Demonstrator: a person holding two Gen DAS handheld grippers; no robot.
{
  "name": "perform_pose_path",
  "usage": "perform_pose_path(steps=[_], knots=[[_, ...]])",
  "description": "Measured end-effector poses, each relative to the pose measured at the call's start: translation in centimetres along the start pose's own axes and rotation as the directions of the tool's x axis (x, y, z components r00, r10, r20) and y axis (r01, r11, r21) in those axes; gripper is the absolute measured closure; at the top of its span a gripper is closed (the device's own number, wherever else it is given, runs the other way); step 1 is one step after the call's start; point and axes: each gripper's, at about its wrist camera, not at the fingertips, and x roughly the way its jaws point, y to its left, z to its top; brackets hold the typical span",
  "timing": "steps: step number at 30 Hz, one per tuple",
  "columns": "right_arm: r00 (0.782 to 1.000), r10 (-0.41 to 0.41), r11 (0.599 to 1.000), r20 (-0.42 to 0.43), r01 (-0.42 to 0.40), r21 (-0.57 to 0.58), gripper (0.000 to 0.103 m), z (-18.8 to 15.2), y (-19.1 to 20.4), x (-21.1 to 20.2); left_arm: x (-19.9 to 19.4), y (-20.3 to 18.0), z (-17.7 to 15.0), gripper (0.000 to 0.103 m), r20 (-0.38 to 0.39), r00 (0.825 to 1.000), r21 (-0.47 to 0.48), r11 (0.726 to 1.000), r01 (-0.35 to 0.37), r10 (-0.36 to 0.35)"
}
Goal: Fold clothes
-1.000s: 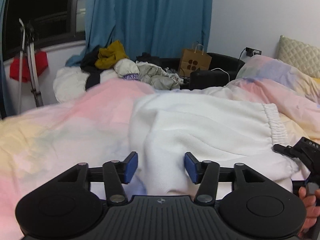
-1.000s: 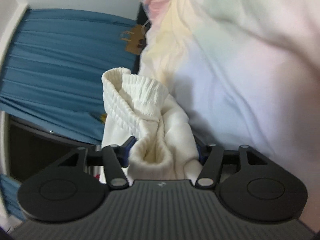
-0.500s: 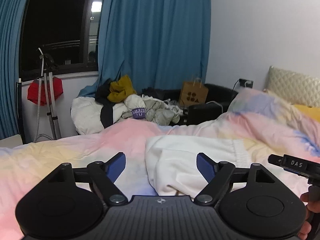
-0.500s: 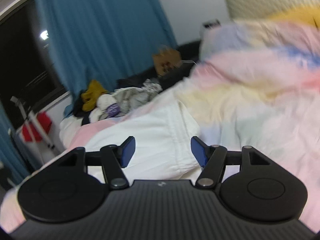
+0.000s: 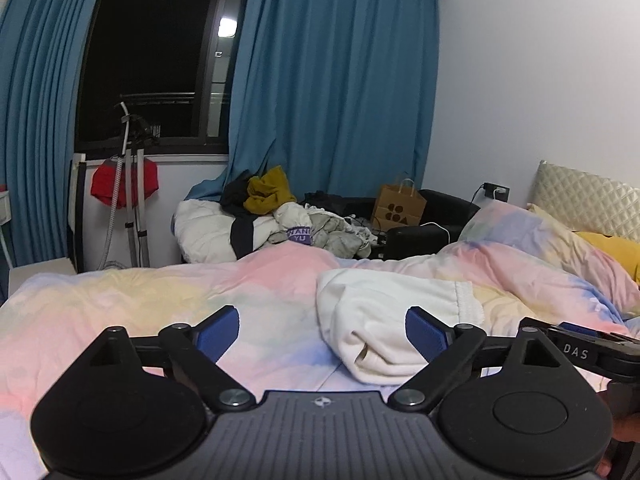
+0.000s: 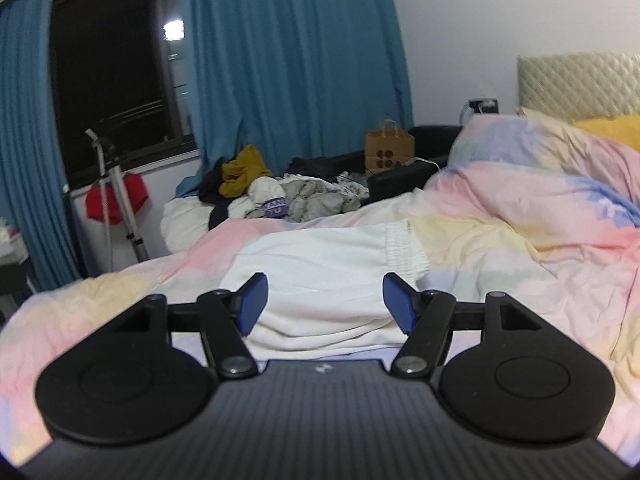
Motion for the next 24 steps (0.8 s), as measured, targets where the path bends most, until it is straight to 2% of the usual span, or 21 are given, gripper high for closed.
perform_pose_path(steps=[3,5,9,11,13,18,24], knots=[[1.0,-0.002,1.0,0.003,0.002,-0.016,0.036,-1.1,1.1,-0.3,-1.8,1.5,-1.5,0.004,0.018,0.999,-0.038,0.999,-0.03,0.031],[1.0,-0.012,1.0,0.001,0.012,-0.025,0.036,-1.6,1.7,-0.4,-2.4,2.2,-2.3,0.004,0.011,1.0,-0.044,0.999,-0.013,0.013],[1.0,-0.01,1.0,0.011,0.01,-0.025,0.034,-2.0,2.4,-0.9,-3.3,3.0,-3.6,0.002,-0.007,1.0,-0.021,1.0,-0.024,0.023],[0.999,-0.026,0.998,0.034,0.027,-0.049,0.017,-2.3,3.0,-1.3,-3.6,3.0,-4.0,0.0,-0.006,0.999,-0.004,0.999,-0.033,0.033],[0.998,-0.024,0.997,0.049,0.028,-0.066,0.012,-2.5,3.3,-1.6,-3.7,3.0,-4.2,0.0,-0.008,0.999,0.012,0.999,-0.038,0.038],[0.998,-0.052,0.996,0.047,0.055,-0.069,0.012,-2.7,3.5,-1.6,-3.6,2.4,-4.3,0.0,-0.01,0.998,0.061,0.996,-0.061,0.062],[0.997,-0.071,0.996,0.021,0.072,-0.06,0.012,-2.8,3.2,-1.2,-2.7,2.2,-4.1,0.0,-0.026,0.998,0.059,0.997,-0.053,0.055]])
